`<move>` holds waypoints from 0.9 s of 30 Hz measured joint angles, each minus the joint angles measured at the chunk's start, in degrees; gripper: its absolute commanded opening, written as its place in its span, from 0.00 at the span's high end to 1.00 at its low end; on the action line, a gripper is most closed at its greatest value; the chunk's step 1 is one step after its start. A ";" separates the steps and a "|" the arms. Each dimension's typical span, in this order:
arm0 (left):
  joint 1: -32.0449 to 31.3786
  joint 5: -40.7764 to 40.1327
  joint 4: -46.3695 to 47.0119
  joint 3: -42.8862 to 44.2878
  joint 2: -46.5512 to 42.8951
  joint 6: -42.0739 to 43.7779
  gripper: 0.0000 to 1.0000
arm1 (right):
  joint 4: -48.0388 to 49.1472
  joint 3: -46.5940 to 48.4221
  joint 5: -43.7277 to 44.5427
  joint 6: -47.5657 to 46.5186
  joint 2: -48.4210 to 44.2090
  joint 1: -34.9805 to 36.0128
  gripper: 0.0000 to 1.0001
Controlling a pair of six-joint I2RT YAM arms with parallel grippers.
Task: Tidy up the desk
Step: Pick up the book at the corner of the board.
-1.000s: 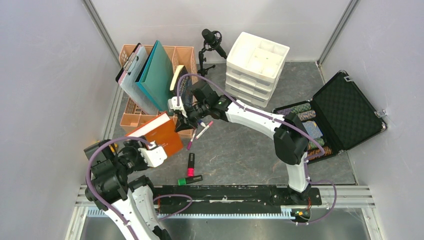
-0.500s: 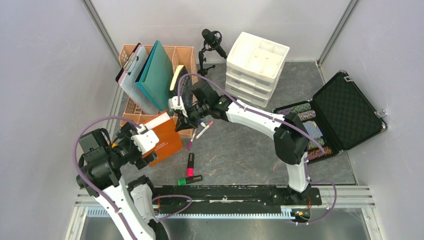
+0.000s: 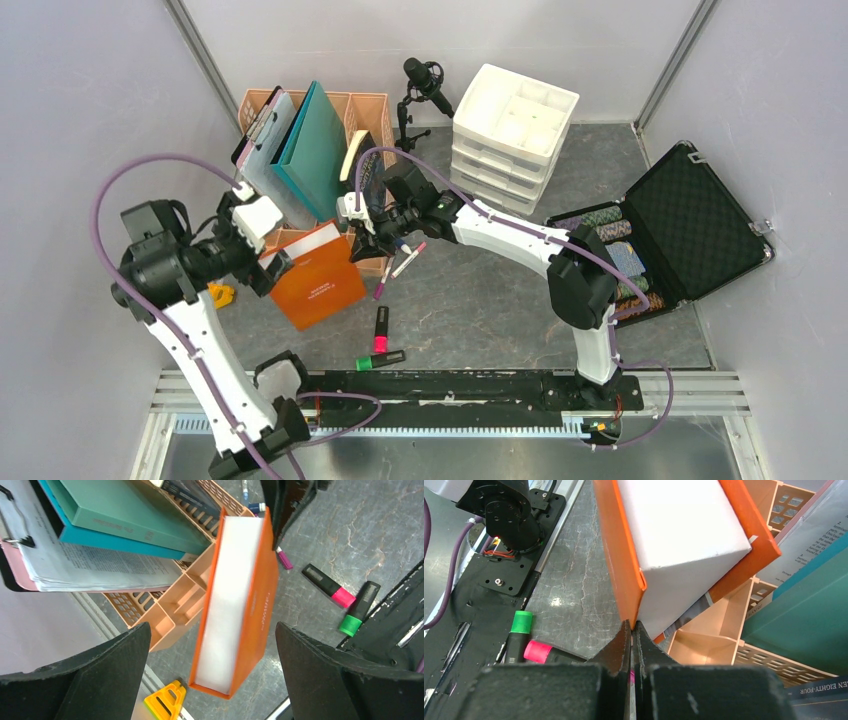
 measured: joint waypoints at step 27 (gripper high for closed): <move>0.00 0.13 0.17 1.81 9.70 2.82 0.00 | 3.91 -3.87 3.85 7.72 -2.05 -3.15 1.00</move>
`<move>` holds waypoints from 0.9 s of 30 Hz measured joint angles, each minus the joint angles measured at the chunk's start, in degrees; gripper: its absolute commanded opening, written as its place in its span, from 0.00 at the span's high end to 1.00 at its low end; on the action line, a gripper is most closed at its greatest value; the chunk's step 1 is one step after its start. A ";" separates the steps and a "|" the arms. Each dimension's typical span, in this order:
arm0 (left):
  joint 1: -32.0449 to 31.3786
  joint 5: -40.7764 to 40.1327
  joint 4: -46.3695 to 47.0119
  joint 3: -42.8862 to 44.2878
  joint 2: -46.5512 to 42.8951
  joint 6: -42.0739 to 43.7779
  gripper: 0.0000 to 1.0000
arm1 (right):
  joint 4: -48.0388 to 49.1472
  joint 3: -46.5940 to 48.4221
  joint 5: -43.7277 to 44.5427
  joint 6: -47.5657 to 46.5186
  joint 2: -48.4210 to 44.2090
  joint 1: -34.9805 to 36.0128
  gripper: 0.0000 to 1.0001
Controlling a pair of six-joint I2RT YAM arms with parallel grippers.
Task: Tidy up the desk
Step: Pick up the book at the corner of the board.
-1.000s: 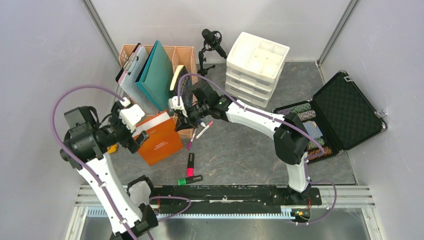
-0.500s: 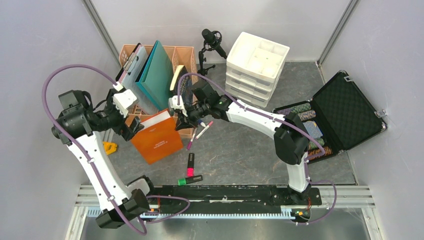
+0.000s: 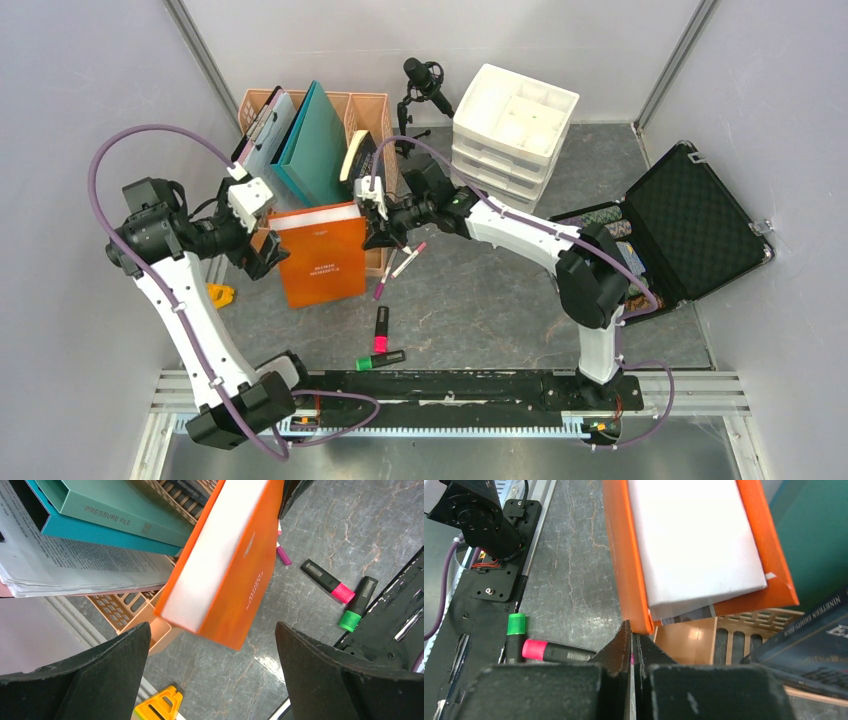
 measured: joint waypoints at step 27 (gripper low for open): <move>3.93 8.90 0.13 -7.65 13.55 17.64 0.00 | 5.53 -5.51 -2.38 3.28 -1.92 -2.73 1.00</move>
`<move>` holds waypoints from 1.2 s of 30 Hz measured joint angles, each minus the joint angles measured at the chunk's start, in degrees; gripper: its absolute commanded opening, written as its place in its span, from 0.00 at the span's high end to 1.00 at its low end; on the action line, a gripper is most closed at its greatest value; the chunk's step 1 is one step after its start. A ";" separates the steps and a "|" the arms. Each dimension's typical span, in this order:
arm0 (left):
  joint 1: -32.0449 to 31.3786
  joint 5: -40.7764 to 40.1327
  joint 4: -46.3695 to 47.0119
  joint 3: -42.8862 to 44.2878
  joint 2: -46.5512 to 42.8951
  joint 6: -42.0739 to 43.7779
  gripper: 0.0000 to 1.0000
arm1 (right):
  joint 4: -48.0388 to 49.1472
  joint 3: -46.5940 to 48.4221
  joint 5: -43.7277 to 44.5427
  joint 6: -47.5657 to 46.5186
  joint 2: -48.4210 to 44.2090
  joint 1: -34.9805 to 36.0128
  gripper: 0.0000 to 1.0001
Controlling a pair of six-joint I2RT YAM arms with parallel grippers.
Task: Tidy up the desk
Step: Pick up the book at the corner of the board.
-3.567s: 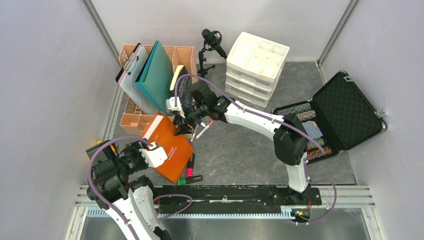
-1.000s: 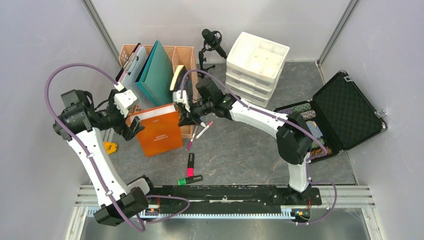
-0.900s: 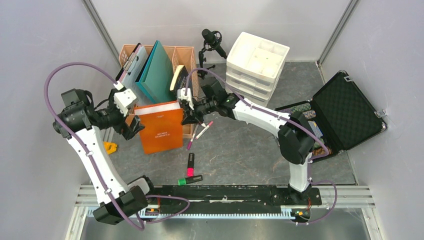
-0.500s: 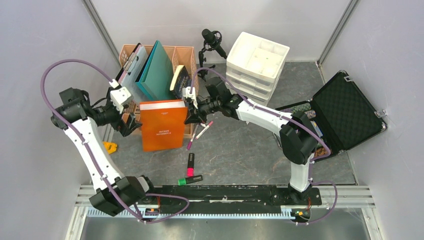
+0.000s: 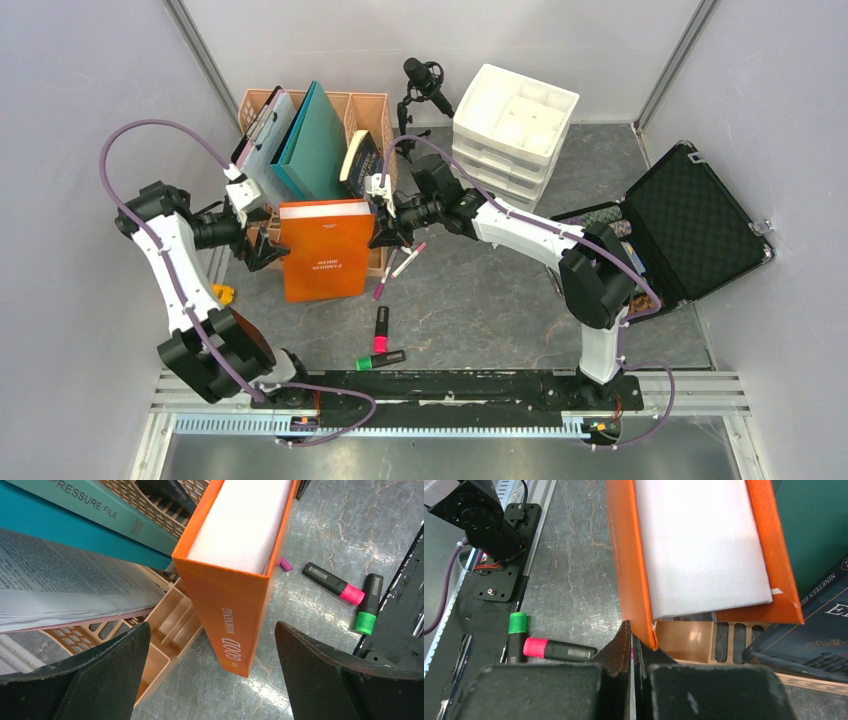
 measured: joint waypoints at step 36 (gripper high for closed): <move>-3.34 8.83 0.02 -14.56 4.26 9.73 0.55 | -0.04 -0.04 0.09 -0.20 0.00 0.11 1.00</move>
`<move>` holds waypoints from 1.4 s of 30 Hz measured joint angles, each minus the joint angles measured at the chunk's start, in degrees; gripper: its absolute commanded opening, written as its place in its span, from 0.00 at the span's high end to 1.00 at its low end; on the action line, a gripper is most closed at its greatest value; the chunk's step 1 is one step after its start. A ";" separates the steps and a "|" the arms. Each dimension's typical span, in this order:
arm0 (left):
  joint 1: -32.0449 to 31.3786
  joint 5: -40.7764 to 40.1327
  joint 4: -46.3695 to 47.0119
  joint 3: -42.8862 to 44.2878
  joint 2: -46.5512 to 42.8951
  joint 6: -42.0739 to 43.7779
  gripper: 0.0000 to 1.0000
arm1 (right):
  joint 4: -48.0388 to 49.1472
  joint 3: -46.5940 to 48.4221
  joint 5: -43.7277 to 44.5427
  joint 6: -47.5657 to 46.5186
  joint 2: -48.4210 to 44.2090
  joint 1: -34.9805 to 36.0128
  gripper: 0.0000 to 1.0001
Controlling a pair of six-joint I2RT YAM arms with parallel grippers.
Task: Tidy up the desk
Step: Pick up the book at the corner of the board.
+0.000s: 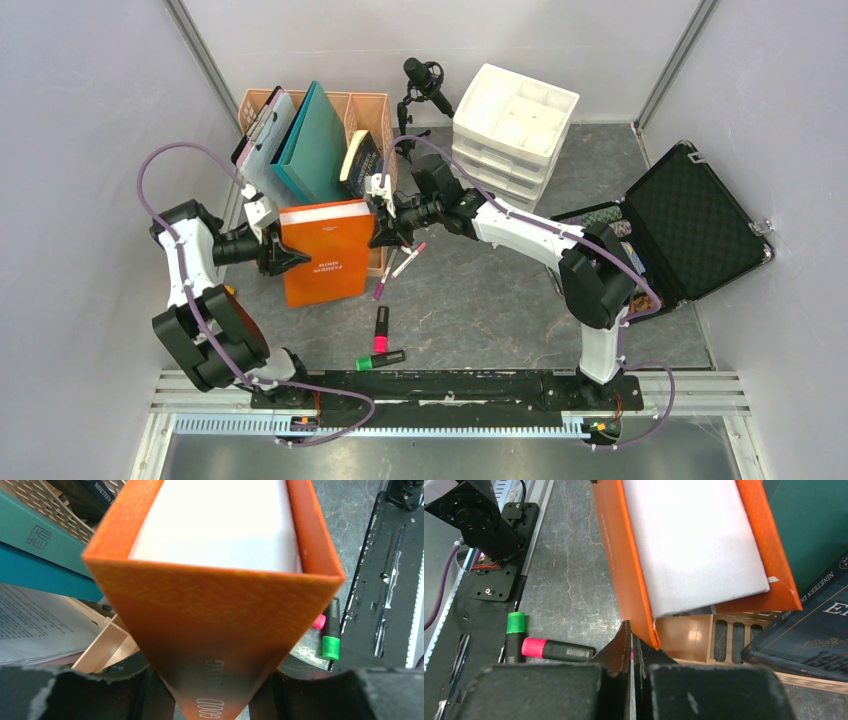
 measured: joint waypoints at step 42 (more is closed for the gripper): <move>-0.24 -8.70 42.75 34.18 -21.22 -99.62 0.98 | -7.34 -13.38 8.33 -4.50 -18.58 -5.49 0.25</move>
